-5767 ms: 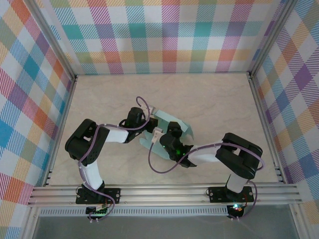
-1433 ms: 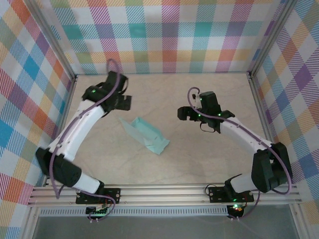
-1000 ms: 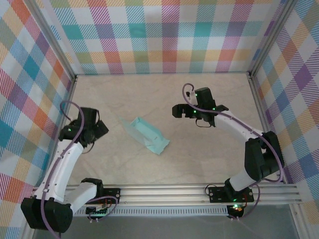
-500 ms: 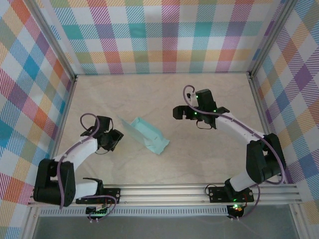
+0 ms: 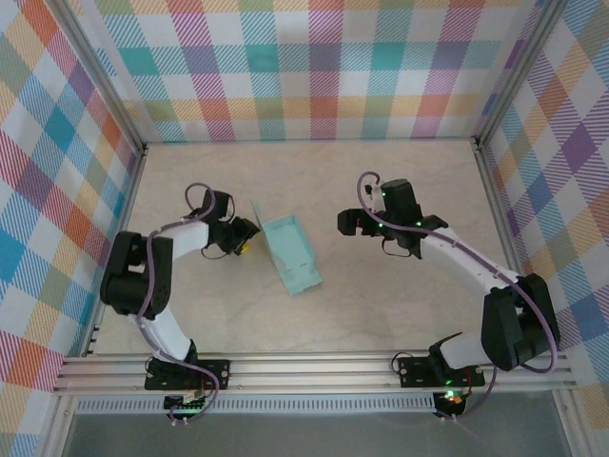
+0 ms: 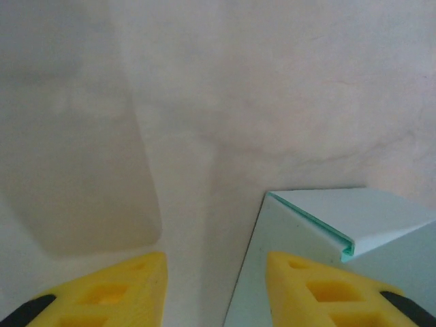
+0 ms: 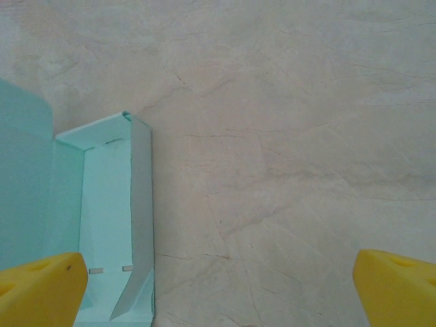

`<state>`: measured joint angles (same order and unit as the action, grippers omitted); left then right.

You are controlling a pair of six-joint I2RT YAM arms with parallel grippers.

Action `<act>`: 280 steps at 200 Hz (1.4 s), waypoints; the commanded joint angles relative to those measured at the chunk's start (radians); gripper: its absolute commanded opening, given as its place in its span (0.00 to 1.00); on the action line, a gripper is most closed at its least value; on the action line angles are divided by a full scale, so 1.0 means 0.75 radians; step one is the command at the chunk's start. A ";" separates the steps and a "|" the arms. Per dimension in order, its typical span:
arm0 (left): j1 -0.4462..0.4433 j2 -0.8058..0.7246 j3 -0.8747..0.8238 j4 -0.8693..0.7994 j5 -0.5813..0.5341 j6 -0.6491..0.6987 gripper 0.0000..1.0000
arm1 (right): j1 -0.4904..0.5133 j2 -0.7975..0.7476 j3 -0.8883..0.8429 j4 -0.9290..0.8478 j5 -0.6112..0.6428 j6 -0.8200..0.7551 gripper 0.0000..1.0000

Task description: Fold the paper box

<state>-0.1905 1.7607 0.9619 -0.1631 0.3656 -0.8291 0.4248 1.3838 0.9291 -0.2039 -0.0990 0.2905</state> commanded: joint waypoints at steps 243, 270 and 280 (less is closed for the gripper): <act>-0.177 -0.574 0.234 -0.374 -0.101 0.715 1.00 | -0.057 0.547 0.325 -0.149 -0.279 -1.095 0.56; -0.281 -0.535 0.318 -0.475 -0.130 0.852 0.93 | -0.058 0.614 0.383 -0.188 -0.277 -1.114 0.51; -0.308 -0.497 0.346 -0.507 -0.107 0.910 0.83 | -0.057 0.627 0.398 -0.201 -0.281 -1.112 0.51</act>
<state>-0.3763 1.3331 1.1740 -0.4274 0.2935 -0.2935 0.3744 1.8221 1.1873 -0.3031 -0.2646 -0.5133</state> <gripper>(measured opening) 0.908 0.507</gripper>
